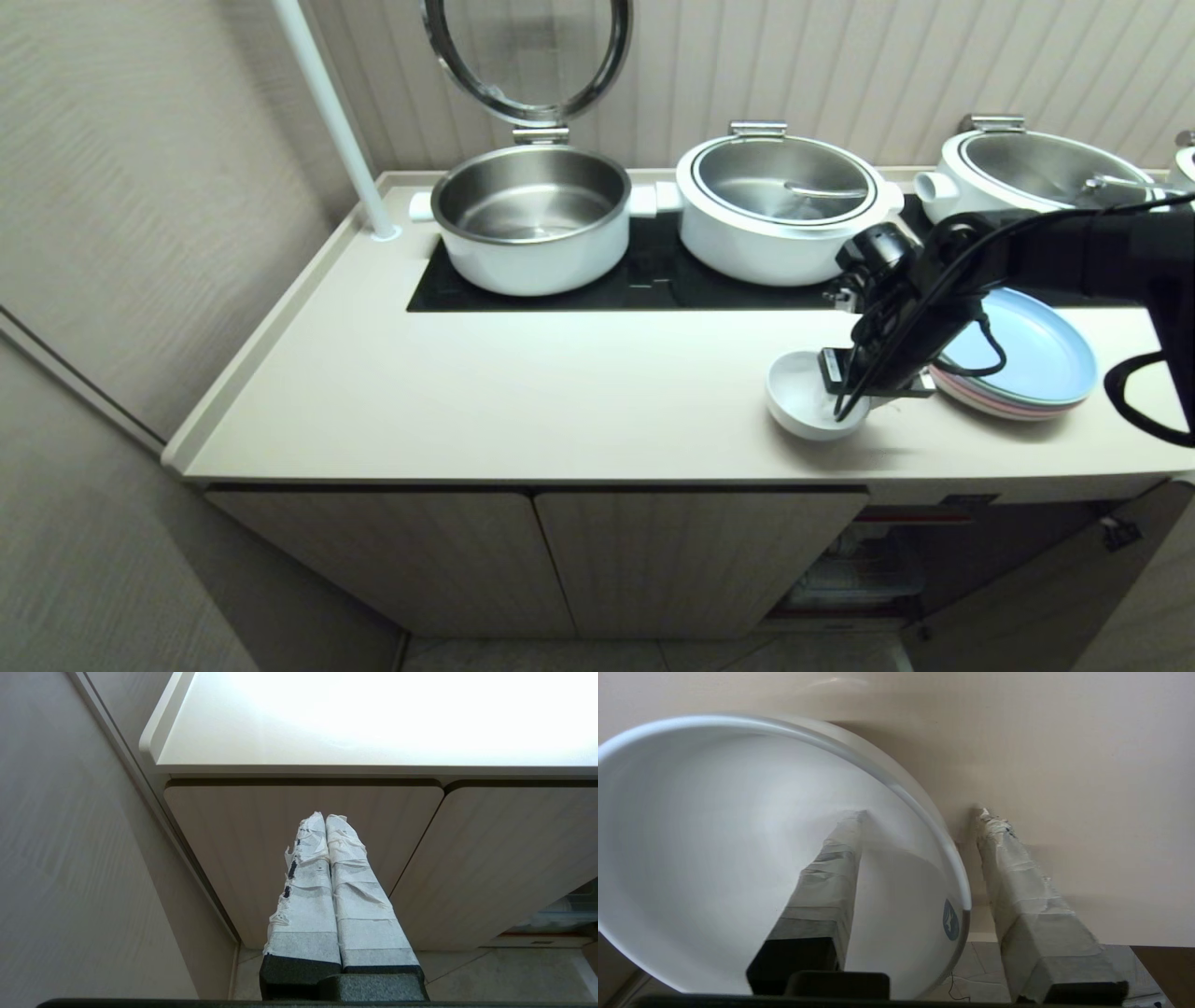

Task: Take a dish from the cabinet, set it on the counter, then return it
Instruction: Pick up the bowl from the table

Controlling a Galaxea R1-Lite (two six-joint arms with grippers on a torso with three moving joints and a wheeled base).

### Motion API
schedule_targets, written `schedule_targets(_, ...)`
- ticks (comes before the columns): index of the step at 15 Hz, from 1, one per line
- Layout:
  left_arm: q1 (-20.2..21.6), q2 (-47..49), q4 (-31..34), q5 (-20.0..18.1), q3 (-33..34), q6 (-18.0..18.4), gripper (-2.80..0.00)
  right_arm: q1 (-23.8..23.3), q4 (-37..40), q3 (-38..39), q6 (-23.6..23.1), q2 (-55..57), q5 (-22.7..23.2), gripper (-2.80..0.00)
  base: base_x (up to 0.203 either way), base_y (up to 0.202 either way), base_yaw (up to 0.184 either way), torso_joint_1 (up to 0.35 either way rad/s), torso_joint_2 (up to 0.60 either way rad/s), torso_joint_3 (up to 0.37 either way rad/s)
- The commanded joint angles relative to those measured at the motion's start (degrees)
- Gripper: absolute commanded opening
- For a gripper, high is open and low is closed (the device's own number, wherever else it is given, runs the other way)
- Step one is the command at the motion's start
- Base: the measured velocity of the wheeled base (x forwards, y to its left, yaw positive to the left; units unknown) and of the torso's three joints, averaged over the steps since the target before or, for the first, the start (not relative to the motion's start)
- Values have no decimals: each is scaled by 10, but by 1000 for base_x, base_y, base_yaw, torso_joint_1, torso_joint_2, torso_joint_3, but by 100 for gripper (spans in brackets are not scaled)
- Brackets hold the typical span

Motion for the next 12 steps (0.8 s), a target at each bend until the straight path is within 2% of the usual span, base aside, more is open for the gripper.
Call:
schedule_targets(1,0,0,0,0,0,0,-280,0,2,0,1,0,-1,-280,0,0,0,0,0,0)
schedule_targets(10,0,0,0,0,0,0,-280,5,3,1,1,-4,0,-280,0,0,0,0,0,0)
schedule_targets(12,0,0,0,1,0,0,-280,9,3,1,14,-5,0,-280,0,0,0,0,0,0)
